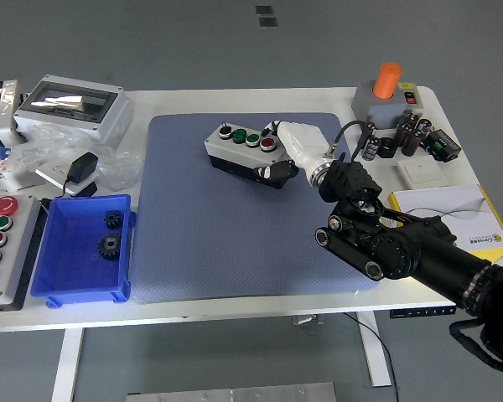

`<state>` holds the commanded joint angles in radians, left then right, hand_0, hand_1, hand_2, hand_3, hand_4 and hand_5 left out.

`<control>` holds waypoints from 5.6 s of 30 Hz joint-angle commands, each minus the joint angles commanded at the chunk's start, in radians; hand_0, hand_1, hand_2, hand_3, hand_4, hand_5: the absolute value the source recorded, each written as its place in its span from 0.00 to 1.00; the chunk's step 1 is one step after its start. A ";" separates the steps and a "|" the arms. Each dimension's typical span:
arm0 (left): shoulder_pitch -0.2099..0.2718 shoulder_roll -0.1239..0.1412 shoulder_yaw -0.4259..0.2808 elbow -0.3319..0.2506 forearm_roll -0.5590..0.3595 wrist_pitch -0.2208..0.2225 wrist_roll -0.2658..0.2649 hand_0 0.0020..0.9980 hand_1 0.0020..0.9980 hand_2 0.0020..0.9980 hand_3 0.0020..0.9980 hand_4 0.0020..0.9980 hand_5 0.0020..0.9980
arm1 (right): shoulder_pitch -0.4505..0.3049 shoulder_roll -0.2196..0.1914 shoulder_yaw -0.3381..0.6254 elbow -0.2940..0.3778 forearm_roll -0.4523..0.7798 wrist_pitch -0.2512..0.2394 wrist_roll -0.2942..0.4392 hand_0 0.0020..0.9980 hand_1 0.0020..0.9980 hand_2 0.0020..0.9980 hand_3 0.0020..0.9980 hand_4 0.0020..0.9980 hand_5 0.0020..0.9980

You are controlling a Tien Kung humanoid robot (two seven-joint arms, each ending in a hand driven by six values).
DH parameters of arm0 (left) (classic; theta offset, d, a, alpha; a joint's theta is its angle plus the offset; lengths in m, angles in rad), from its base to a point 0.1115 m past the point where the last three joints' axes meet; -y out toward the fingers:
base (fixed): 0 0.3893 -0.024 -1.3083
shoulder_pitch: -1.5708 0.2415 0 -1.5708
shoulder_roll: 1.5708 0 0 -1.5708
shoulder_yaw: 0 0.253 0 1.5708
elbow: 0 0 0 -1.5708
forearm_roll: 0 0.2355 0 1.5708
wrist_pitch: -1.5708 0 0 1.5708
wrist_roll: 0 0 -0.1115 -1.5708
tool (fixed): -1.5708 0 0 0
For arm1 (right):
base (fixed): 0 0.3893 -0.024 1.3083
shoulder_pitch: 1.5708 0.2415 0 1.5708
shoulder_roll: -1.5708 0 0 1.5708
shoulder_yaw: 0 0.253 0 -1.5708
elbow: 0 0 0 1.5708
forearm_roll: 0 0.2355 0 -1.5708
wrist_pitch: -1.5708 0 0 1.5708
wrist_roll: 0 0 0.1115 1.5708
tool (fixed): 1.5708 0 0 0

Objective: Pick up the button,place it on the desk,press the button,press the button

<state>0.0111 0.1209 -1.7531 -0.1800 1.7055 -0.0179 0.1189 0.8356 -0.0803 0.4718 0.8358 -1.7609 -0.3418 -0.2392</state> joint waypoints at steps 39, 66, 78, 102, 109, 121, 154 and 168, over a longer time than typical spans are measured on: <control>0.002 -0.009 -0.008 0.000 0.000 0.006 -0.012 0.73 0.73 0.63 0.70 0.63 0.17 | -0.094 -0.172 0.061 0.228 0.256 0.025 0.369 0.21 0.40 0.35 0.42 0.39 0.00; 0.000 -0.013 -0.007 0.000 0.006 0.003 -0.012 0.73 0.73 0.64 0.70 0.64 0.19 | -0.223 -0.177 0.004 0.213 0.352 -0.079 0.580 0.31 0.46 0.36 0.43 0.42 0.00; 0.000 -0.012 -0.006 0.000 0.008 0.001 -0.011 0.73 0.73 0.64 0.70 0.64 0.19 | -0.196 -0.175 -0.035 0.158 0.286 -0.042 0.541 0.48 0.59 0.50 0.43 0.47 0.00; 0.003 -0.012 -0.001 0.000 0.006 -0.004 -0.011 0.73 0.73 0.64 0.70 0.64 0.19 | -0.195 -0.188 -0.028 0.168 0.229 0.009 0.503 0.73 0.75 0.78 0.79 0.64 0.02; 0.002 -0.011 -0.001 0.000 0.007 -0.005 -0.012 0.73 0.73 0.64 0.69 0.64 0.18 | -0.191 -0.190 -0.024 0.164 0.178 0.017 0.476 0.75 0.76 0.81 0.85 0.66 0.03; 0.000 -0.011 0.000 0.000 0.005 -0.009 -0.013 0.73 0.73 0.63 0.69 0.63 0.18 | -0.186 -0.196 -0.012 0.170 0.086 0.018 0.436 0.77 0.79 0.86 0.91 0.68 0.04; 0.002 -0.013 0.001 0.000 0.000 -0.016 -0.020 0.73 0.73 0.62 0.66 0.61 0.17 | -0.188 -0.214 0.006 0.211 0.091 0.103 0.384 0.85 0.89 1.00 1.00 1.00 0.35; 0.006 -0.014 0.000 0.000 0.000 -0.018 -0.024 0.73 0.73 0.62 0.65 0.59 0.16 | -0.209 -0.249 0.060 0.284 0.105 0.086 0.364 0.92 0.96 1.00 1.00 1.00 0.45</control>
<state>0.0174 0.1067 -1.7535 -0.1800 1.7059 -0.0360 0.0947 0.6266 -0.3292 0.5320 1.1202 -1.6563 -0.2559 0.1251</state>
